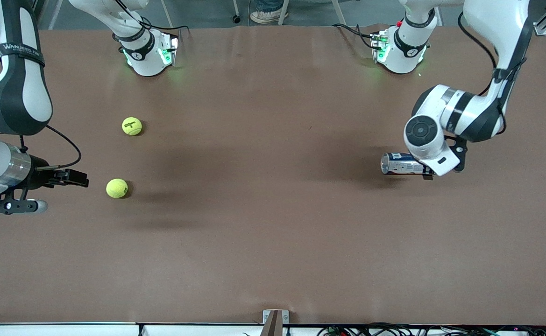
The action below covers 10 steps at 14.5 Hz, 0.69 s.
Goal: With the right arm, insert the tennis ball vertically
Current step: 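Grasp the can with the left gripper while the right gripper lowers to ball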
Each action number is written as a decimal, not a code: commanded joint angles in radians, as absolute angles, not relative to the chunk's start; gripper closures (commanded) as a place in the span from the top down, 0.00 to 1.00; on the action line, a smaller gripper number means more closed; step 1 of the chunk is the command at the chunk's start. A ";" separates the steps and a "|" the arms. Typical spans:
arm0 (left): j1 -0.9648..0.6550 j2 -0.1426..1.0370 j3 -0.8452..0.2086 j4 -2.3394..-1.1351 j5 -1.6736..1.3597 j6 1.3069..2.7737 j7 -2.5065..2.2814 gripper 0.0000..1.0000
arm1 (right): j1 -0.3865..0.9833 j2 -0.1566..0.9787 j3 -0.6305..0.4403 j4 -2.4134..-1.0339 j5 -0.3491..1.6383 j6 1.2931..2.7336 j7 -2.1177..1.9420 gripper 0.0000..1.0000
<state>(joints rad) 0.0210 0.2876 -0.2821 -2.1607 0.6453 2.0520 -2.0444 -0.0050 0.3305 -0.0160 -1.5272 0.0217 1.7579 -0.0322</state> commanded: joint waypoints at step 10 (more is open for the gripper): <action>-0.037 0.428 -0.287 -2.148 0.839 2.048 -2.333 1.00 | -0.038 0.365 -0.014 -1.767 0.008 1.914 -0.043 1.00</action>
